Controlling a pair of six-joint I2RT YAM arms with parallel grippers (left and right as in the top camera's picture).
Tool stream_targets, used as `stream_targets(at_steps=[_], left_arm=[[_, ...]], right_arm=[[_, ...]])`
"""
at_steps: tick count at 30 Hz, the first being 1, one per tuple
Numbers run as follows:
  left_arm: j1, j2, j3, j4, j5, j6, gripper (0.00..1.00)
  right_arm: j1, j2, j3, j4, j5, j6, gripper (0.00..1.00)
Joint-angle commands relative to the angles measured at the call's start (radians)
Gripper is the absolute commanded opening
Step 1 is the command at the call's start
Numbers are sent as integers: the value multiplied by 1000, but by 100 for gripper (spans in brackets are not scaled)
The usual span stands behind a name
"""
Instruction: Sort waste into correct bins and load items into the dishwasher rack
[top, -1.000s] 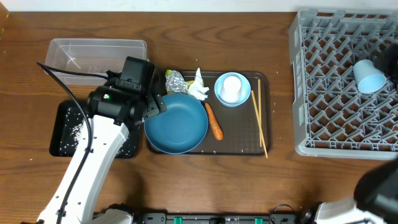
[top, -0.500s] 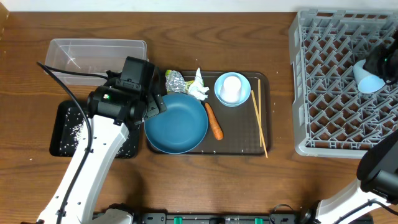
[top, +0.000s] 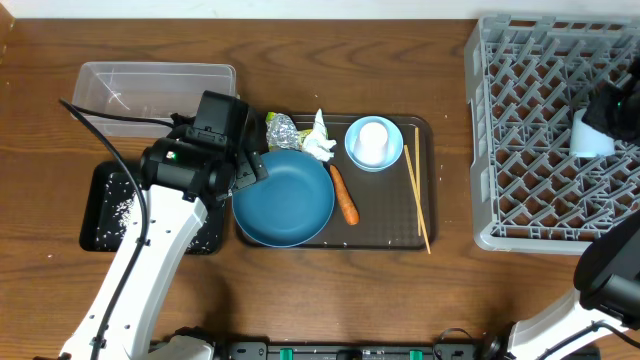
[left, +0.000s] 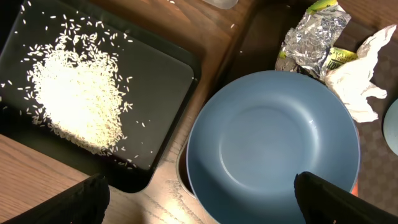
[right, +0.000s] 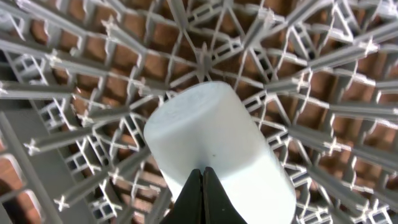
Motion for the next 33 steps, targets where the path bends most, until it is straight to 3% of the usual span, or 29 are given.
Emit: stream_targets(at_steps=[1, 10, 17, 24, 33], left_arm=[[4, -2, 6, -3, -20, 3, 98], [4, -2, 5, -3, -20, 3, 98], [4, -2, 5, -3, -20, 3, 98], [4, -2, 5, -3, -20, 3, 98], [4, -2, 5, -3, -20, 3, 98]], right_arm=[[-3, 2, 3, -31, 18, 29, 1], [-3, -16, 3, -119, 17, 91, 1], [-3, -146, 4, -149, 17, 130, 1], [-1, -233, 4, -70, 2, 101, 13], [-1, -114, 4, 79, -14, 49, 17]])
